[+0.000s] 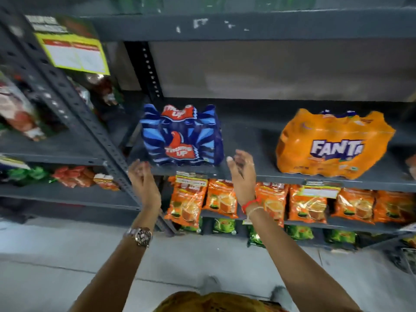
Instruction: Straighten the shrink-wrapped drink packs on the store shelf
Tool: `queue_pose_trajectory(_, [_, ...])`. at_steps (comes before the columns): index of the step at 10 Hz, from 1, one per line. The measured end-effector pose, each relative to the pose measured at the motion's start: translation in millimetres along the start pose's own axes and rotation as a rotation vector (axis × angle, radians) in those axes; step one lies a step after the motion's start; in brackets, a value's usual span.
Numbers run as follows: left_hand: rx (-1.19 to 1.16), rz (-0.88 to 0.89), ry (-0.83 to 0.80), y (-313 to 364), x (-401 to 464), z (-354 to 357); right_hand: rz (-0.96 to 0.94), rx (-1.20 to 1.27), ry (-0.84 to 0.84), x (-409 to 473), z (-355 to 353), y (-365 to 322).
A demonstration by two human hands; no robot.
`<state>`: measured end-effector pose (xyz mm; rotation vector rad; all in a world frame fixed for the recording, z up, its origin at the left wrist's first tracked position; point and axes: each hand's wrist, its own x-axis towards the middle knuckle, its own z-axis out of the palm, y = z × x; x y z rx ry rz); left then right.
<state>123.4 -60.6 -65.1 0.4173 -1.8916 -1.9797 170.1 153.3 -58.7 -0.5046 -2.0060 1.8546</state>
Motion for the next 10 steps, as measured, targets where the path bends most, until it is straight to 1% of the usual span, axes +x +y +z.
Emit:
queue_pose_trajectory(1, [0.045,-0.066,-0.201,13.6,38.3,2.7,-0.054,-0.062,-0.146,20.9,29.7,-9.6])
queue_pose_trajectory(2, [0.111,-0.171,-0.364,20.4,61.6,10.3,-0.075,-0.109,-0.167,35.2,44.6,-14.2])
queue_pose_trajectory(3, [0.121,-0.154,-0.420,24.2,67.5,16.2,-0.061,-0.117,-0.137,35.1,52.4,-17.5])
queue_pose_trajectory(5, [0.145,-0.163,-0.416,23.7,75.4,12.8,-0.084,-0.151,-0.106,26.3,60.8,-16.8])
queue_pose_trajectory(7, [0.197,-0.116,-0.371,25.8,62.2,9.9,-0.056,-0.149,-0.134,25.2,58.5,-17.7])
queue_pose_trajectory(9, [0.226,-0.095,-0.375,30.3,56.6,5.1,-0.029,-0.178,-0.141,18.4,56.8,-25.6])
queue_pose_trajectory(10, [0.324,0.027,-0.303,27.2,49.9,4.7,-0.069,-0.187,-0.117,15.2,52.1,-28.7])
